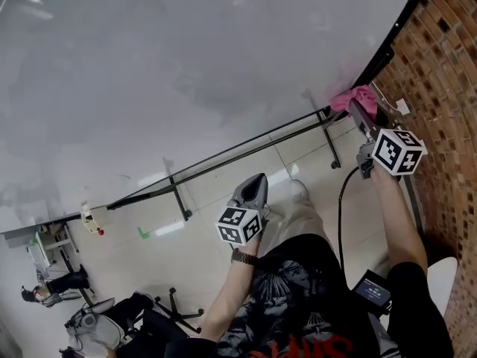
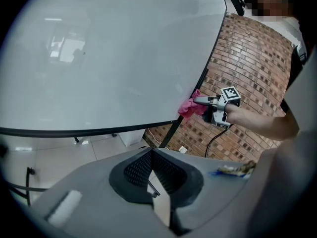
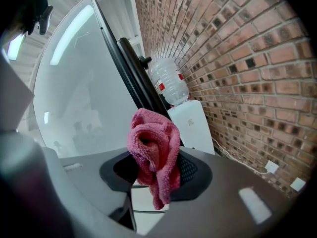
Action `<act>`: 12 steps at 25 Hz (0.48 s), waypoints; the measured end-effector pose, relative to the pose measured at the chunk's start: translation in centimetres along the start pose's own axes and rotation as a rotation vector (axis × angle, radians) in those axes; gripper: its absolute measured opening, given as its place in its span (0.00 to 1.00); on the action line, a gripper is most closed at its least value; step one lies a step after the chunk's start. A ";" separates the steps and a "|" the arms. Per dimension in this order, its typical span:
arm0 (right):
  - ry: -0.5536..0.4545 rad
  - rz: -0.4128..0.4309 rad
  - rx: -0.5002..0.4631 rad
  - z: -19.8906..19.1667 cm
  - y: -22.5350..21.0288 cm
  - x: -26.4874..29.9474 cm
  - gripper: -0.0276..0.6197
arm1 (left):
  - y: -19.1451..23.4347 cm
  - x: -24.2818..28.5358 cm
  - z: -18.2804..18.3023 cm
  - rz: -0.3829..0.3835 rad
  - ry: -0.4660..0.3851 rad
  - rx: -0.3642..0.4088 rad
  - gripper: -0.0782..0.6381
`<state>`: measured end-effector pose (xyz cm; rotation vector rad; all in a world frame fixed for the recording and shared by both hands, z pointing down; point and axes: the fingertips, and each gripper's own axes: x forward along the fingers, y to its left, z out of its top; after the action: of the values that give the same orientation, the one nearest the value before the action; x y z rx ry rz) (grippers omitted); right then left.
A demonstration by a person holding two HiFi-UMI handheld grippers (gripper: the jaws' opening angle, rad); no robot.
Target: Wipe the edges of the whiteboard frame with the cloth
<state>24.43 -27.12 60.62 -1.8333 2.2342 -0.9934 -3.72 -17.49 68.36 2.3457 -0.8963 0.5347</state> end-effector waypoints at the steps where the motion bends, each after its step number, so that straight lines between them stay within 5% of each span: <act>1: -0.006 0.004 -0.009 0.5 0.4 -0.2 0.27 | -0.2 -0.3 0.4 0.006 -0.008 0.002 0.11; 6: -0.035 0.036 -0.080 3.0 3.0 -0.9 0.27 | -3.1 -1.3 3.8 -0.015 -0.054 0.031 0.11; 12: -0.069 0.078 -0.143 5.4 5.4 -1.7 0.27 | -9.5 -0.4 9.6 -0.115 -0.082 0.229 0.11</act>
<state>22.74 -27.49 53.01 -1.7880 2.3709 -0.7644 4.17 -17.48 57.39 2.6252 -0.7644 0.5202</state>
